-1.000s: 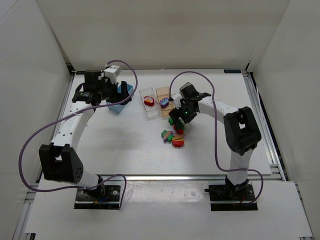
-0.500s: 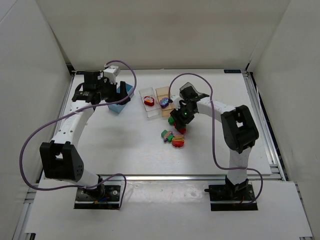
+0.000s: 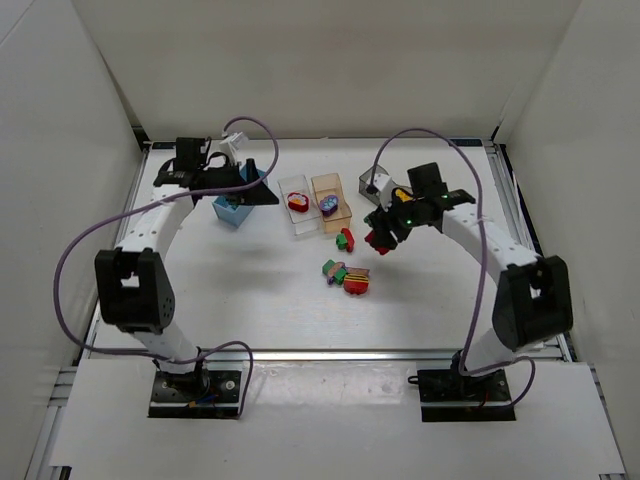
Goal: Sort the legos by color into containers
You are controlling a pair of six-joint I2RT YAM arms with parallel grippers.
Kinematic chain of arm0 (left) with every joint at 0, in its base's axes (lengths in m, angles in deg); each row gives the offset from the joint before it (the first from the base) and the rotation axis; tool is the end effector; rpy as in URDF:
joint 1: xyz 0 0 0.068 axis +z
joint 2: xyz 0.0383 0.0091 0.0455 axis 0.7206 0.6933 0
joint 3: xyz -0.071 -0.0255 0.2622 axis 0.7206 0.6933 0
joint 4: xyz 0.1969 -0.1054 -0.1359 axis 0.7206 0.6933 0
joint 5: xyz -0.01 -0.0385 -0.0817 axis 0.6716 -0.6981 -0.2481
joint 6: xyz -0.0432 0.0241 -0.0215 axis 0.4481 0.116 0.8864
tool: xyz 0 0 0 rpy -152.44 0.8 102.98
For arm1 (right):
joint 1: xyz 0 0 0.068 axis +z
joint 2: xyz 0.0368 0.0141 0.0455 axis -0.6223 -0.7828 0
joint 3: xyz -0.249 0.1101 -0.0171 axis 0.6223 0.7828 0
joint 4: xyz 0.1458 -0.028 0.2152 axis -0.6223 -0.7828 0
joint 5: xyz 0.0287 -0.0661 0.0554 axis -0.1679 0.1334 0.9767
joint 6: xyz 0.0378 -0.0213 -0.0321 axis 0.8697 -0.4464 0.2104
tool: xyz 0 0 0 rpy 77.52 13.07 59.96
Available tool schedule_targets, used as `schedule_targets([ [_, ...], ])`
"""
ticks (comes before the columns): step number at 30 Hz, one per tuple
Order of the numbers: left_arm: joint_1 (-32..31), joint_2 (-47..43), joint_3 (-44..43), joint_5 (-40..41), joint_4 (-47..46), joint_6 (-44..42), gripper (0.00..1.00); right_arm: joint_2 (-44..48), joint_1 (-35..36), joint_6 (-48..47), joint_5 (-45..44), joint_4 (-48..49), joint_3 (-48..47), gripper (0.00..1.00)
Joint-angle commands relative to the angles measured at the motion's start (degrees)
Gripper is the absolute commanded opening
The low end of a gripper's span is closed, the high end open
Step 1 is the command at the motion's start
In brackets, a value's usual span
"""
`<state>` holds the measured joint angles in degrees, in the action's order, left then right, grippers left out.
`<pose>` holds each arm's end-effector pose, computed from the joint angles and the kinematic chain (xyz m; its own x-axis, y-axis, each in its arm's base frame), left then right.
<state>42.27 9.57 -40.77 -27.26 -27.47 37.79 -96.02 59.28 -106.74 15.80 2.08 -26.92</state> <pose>0.3499 -0.0513 0.3020 -0.7497 0.0103 -0.6617 0.5375 0.5928 -0.5997 0.3119 0.1358 0.2448 -0.4140 -0.6009 -0.6837 -0.8513 0.5215 0.0572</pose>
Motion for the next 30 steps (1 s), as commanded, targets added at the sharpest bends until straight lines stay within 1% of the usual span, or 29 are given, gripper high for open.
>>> schedule_targets([
  [1,-0.82,4.50,-5.53,-15.30,1.64,4.88,0.86,6.26,-0.32,-13.21,11.72,-1.20,0.27,0.02],
  [3,-2.40,6.19,-8.00,-17.41,1.73,6.64,0.86,6.36,0.03,-17.10,15.40,-3.48,-0.70,0.02],
  [4,-2.84,7.24,-8.87,-18.81,1.56,7.43,0.87,6.09,0.21,-20.77,16.38,-4.19,-1.66,0.02],
  [6,-4.07,7.95,-10.46,-20.13,1.56,8.66,0.88,5.83,1.09,-23.61,17.53,-4.02,-2.19,0.02],
  [10,-5.92,10.67,-12.66,-24.36,1.56,11.39,0.87,4.34,3.63,-31.25,17.09,-3.49,-4.73,0.02],
  [13,-7.94,11.73,-13.63,-27.61,1.56,13.06,0.87,3.11,5.04,-34.95,16.39,-4.19,-6.41,0.02],
  [19,-9.96,14.36,-12.66,-30.77,1.38,13.85,0.86,2.84,7.06,-44.79,15.60,-4.19,-7.91,0.02],
  [20,-10.22,15.15,-12.75,-31.74,1.21,13.85,0.86,3.10,7.06,-47.94,15.69,-4.63,-7.82,0.02],
  [26,-11.02,17.62,-12.75,-32.71,1.38,14.38,0.85,4.60,7.59,-55.87,15.69,-3.93,-7.20,0.02],
  [29,-11.72,18.41,-13.80,-32.45,1.56,13.85,0.84,4.51,8.47,-58.60,16.13,-6.04,-8.26,0.02],
  [30,-12.24,18.67,-14.85,-32.19,3.65,13.15,0.83,4.51,8.64,-59.13,16.04,-6.04,-8.43,0.02],
])
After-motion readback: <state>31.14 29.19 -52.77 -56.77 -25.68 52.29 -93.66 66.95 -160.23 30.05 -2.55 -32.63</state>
